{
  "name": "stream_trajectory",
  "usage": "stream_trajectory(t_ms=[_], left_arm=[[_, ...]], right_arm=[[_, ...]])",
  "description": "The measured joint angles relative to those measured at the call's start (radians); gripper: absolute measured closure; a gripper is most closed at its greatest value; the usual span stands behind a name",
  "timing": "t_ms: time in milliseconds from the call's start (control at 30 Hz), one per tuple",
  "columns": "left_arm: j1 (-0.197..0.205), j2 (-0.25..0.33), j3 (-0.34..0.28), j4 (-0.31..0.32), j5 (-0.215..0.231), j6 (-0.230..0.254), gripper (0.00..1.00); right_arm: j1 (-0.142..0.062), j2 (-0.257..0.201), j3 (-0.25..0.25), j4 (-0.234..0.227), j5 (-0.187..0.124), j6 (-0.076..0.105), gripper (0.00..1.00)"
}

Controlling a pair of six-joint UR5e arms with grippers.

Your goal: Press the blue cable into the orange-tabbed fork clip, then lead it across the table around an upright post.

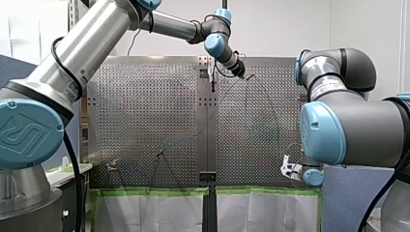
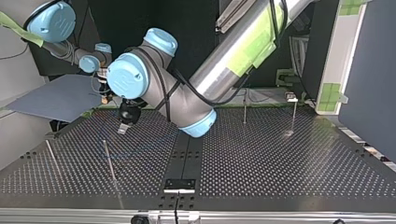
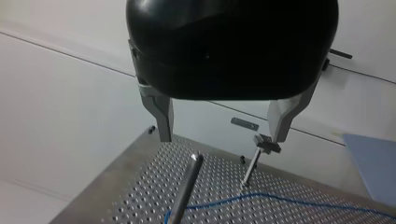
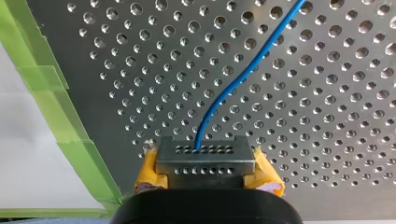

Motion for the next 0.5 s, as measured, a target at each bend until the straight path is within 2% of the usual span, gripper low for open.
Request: stream_trajectory(t_ms=[167, 500], left_arm=[[0.000, 0.000, 0.000, -0.034, -0.052, 0.003, 0.00], [0.001, 0.000, 0.000, -0.041, -0.141, 0.012, 0.00]], right_arm=[[-0.001, 0.000, 0.000, 0.001, 0.002, -0.001, 1.00], [0.000, 0.000, 0.000, 0.004, 0.002, -0.008, 1.00]])
